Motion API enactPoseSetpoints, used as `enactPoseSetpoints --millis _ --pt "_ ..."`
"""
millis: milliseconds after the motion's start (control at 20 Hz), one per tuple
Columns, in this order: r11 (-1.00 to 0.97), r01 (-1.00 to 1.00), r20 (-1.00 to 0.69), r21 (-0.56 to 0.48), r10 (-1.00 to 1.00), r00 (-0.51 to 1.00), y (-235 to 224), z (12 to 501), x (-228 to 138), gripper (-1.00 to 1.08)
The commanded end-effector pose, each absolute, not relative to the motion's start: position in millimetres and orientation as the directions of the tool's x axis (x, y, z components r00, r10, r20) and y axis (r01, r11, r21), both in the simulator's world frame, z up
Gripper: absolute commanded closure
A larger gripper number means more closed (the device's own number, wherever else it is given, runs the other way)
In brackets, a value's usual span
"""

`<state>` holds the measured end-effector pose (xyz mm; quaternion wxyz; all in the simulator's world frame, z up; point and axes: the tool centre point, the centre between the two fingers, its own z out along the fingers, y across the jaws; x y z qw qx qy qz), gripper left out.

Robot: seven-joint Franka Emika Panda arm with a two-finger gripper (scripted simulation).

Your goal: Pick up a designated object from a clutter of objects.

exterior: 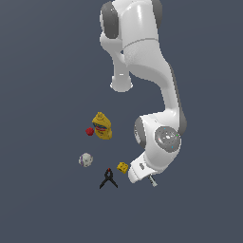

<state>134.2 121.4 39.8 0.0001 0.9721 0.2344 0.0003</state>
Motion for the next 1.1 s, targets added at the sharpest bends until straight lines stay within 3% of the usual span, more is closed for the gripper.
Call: enactPoseSetpoints --millis 0,400,450,1050 --pt "-0.89 0.457 0.0 0.0 0.457 0.89 122 26 133 -0.92" --pt "-0.889 0.457 0.0 0.0 0.457 0.889 122 10 135 -0.92" --pt "-0.889 0.457 0.0 0.0 0.457 0.889 122 10 135 1.08" --pt "-0.889 0.457 0.0 0.0 0.457 0.889 121 11 134 1.08"
